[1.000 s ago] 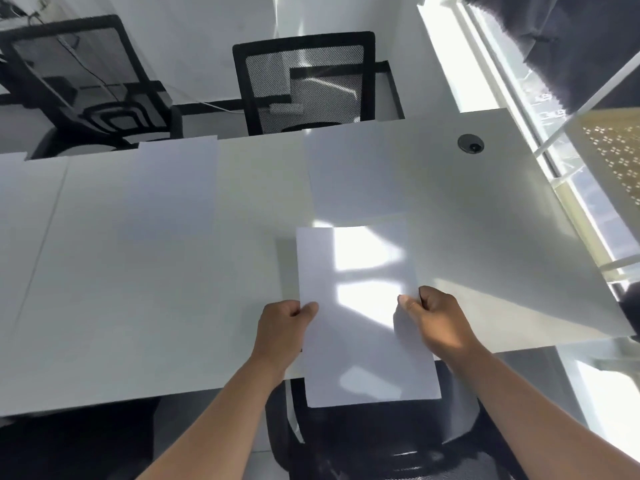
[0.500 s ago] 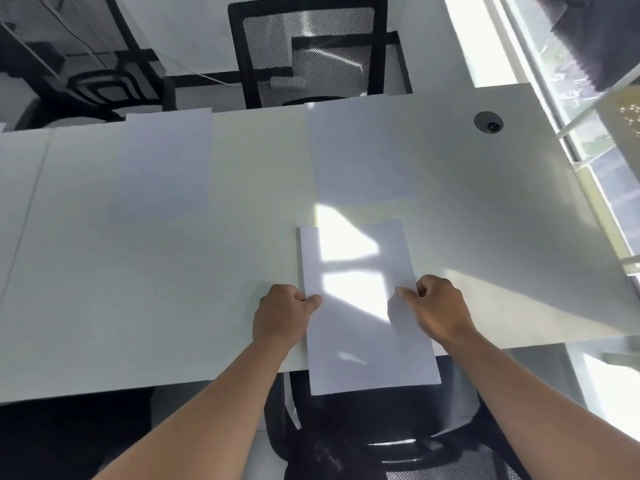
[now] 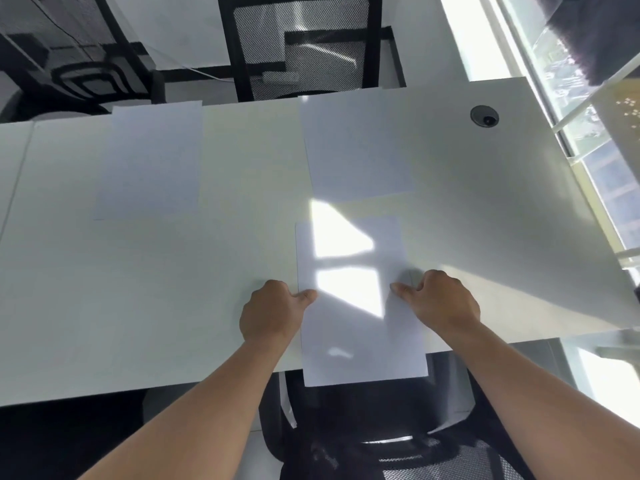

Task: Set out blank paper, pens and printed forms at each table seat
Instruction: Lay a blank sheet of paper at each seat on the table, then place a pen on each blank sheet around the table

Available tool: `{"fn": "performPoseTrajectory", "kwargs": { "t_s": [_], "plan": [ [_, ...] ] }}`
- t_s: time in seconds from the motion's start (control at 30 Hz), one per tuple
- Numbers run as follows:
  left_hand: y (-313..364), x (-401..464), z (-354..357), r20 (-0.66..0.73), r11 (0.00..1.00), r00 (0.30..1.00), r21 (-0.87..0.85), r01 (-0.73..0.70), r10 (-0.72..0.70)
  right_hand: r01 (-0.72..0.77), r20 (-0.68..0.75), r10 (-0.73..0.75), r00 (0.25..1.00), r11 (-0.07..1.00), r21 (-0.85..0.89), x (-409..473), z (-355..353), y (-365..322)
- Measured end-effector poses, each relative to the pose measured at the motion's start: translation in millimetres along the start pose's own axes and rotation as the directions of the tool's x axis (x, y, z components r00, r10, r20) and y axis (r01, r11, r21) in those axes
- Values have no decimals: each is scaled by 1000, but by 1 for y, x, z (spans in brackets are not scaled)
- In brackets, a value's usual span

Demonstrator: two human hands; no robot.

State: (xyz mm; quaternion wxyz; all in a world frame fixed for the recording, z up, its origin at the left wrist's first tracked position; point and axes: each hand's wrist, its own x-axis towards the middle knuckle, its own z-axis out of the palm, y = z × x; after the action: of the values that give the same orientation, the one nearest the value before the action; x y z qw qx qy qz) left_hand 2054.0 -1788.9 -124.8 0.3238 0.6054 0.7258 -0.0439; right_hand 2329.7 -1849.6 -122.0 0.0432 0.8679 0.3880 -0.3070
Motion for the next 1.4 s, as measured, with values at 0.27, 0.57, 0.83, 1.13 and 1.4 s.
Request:
{"fn": "performPoseTrajectory", "kwargs": {
  "t_s": [0.27, 0.57, 0.83, 1.13, 1.4],
  "plan": [
    [-5, -3, -1, 31, 1000, 999, -21, -8, 9, -2, 22, 1, 1000, 999, 40, -2, -2, -1],
    [-12, -19, -23, 1, 998, 999, -21, -52, 52, 15, -9, -16, 1000, 997, -70, -25, -10, -12],
    [-6, -42, -111, -91, 978, 974, 19, -207, 207, 352, -96, -387, 917, 900, -258, -85, -67, -97],
    [-7, -112, -251, -322, 973, 920, 28, -228, 224, 506, -210, -629, 749, 747, -431, -182, -167, -174],
    [-68, -260, -295, -561, 972, 813, 235, -28, 159, 725, -126, -867, 482, 475, -499, -298, -181, -202]
  ]
}}
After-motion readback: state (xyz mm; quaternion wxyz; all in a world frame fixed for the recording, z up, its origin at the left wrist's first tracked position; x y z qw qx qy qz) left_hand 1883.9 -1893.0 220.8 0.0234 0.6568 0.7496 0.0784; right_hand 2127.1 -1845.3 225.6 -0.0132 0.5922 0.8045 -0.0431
